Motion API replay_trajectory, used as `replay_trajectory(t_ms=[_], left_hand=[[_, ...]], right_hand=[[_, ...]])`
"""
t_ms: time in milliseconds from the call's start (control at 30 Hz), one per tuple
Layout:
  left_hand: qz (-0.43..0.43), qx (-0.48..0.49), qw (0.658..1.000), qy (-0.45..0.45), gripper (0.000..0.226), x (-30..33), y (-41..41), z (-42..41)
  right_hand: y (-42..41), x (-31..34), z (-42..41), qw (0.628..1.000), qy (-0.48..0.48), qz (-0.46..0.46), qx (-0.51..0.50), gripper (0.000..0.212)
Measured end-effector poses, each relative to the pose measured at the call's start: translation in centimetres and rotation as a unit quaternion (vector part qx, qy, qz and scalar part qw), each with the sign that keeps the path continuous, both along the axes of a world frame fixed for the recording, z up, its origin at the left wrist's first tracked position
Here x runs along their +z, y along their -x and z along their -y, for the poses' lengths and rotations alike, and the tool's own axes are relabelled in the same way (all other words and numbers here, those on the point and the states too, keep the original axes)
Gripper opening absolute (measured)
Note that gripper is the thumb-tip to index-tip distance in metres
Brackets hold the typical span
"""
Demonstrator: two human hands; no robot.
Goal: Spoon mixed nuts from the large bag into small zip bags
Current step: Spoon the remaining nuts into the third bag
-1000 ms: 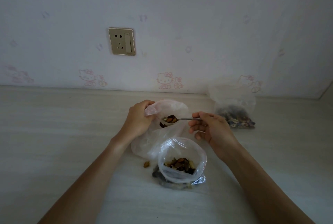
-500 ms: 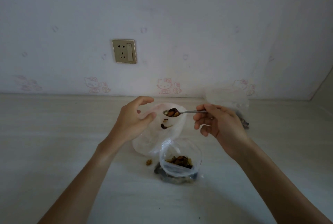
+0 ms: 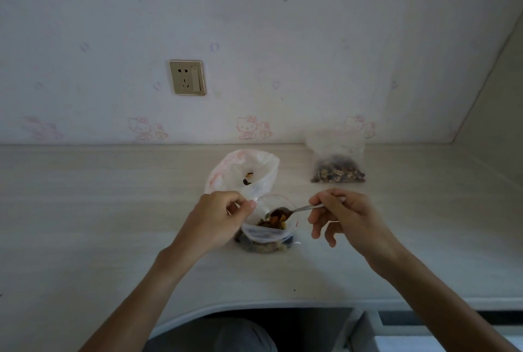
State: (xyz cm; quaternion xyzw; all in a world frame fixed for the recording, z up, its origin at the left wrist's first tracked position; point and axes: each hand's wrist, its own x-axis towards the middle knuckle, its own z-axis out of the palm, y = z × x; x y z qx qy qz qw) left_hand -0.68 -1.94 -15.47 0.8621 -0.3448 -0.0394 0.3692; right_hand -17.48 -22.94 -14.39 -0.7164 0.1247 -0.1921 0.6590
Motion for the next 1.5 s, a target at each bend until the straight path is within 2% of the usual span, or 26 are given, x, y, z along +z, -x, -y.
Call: replay_trajectory(t_ms=[67, 100, 167, 233, 267, 300, 367, 467, 567, 700, 800, 933, 1067, 1200, 1333, 1433, 1500], left_hand=[[-0.019, -0.013, 0.999, 0.030, 0.021, 0.1, 0.1, -0.1], [-0.032, -0.019, 0.998, 0.044, 0.019, 0.2, 0.2, -0.1], [-0.049, -0.027, 0.997, 0.060, 0.017, 0.3, 0.2, -0.3], [-0.055, -0.026, 0.996, 0.065, 0.016, 0.3, 0.3, -0.6], [-0.056, -0.025, 0.996, 0.063, 0.017, 0.3, 0.3, -0.7], [-0.056, -0.023, 0.996, 0.058, 0.017, 0.2, 0.3, -0.8], [-0.049, -0.021, 0.998, 0.045, 0.020, 0.2, 0.2, -0.8], [-0.046, -0.005, 0.997, 0.059, 0.026, 0.4, -0.2, -0.6], [-0.018, 0.039, 0.994, 0.096, 0.026, 0.5, -1.1, -0.5], [0.067, 0.131, 0.978, 0.147, 0.019, 0.6, -2.9, 0.1], [0.128, 0.165, 0.972, 0.108, 0.043, 0.4, -4.7, 1.1], [0.081, 0.176, 0.981, -0.011, 0.090, -0.2, -7.0, 2.9], [0.013, 0.170, 0.984, -0.047, 0.115, -1.2, -8.4, 4.4], [0.003, 0.160, 0.986, -0.045, 0.108, -2.4, -8.6, 4.4], [0.014, 0.150, 0.987, -0.047, 0.072, -2.9, -8.3, 4.3], [0.012, 0.140, 0.989, -0.049, 0.048, -3.0, -8.0, 4.6], [-0.007, 0.143, 0.989, -0.042, 0.040, -3.0, -7.9, 4.7]], right_hand=[[0.7, 0.3, -0.4, 0.984, 0.181, 0.001, -0.003, 0.027], [1.2, 0.6, -0.5, 0.958, 0.286, 0.003, -0.002, 0.027], [2.1, 1.1, -0.6, 0.884, 0.467, 0.021, 0.017, 0.033], [2.6, 1.5, -0.8, 0.826, 0.561, 0.034, 0.034, 0.044], [2.7, 1.6, -0.8, 0.814, 0.578, 0.041, 0.036, 0.046], [2.8, 1.7, -0.8, 0.812, 0.580, 0.051, 0.036, 0.046], [2.7, 1.6, -0.7, 0.846, 0.528, 0.068, 0.035, 0.038], [2.0, 1.7, -0.5, 0.936, 0.342, 0.078, 0.029, 0.023], [0.8, 1.8, -0.3, 0.979, 0.176, 0.101, 0.010, 0.028], [-1.7, 2.1, 0.1, 0.991, 0.081, 0.107, -0.024, 0.028], [-4.2, 2.3, 0.2, 0.993, 0.055, 0.091, -0.048, 0.026], [-7.8, 2.2, 0.2, 0.995, 0.069, 0.040, -0.063, 0.025], [-10.5, 1.4, 0.1, 0.991, 0.111, -0.018, -0.067, 0.027], [-11.5, 0.4, 0.5, 0.982, 0.160, -0.042, -0.091, 0.032], [-11.9, -0.1, 1.3, 0.977, 0.172, -0.046, -0.117, 0.036], [-12.3, -0.3, 1.6, 0.984, 0.128, -0.057, -0.111, 0.036], [-12.5, -0.5, 1.8, 0.989, 0.085, -0.058, -0.103, 0.036]])
